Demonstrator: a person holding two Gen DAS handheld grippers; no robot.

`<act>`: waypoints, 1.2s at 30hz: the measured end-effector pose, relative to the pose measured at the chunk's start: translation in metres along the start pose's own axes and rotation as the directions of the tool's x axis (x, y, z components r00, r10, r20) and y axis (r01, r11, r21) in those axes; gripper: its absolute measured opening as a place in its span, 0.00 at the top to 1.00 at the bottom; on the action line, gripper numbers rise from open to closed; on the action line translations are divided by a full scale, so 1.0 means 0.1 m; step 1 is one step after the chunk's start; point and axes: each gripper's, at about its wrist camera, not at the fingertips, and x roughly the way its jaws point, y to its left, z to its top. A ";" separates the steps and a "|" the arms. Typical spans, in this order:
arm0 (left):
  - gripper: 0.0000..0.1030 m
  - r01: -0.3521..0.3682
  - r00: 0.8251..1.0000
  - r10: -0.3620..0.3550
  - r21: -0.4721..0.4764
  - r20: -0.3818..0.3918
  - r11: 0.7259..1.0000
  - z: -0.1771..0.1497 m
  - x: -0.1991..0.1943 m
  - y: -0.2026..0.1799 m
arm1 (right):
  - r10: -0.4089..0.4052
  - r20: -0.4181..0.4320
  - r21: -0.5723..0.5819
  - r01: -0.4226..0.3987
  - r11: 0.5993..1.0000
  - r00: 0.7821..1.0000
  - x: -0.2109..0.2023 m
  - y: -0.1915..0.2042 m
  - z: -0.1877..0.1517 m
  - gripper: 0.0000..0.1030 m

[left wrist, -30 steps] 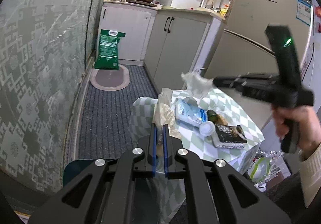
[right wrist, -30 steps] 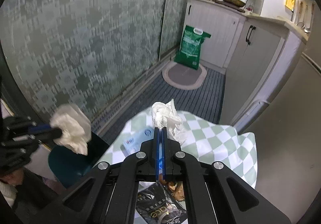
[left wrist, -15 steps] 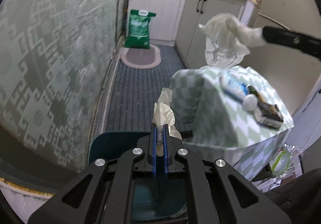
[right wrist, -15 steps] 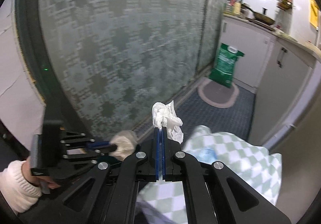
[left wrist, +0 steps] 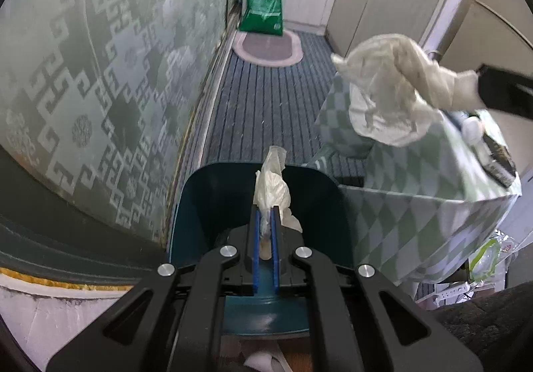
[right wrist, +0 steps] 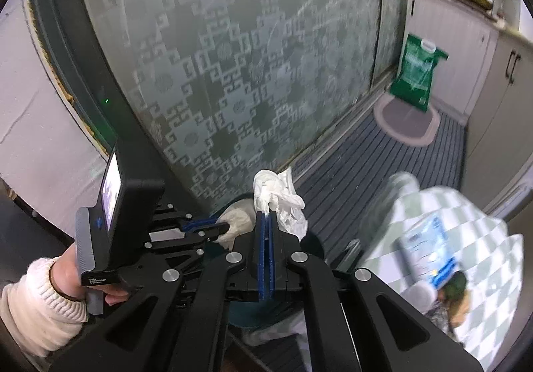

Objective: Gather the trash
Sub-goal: 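Carry both held tissues over the open teal trash bin, then open the left tool to drop its tissue into the bin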

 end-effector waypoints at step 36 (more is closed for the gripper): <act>0.70 -0.020 0.991 0.024 -0.031 0.128 0.999 0.08 -0.28 0.09 | 0.052 -0.274 0.074 -0.033 0.997 0.960 0.91 0.03 -0.25 0.99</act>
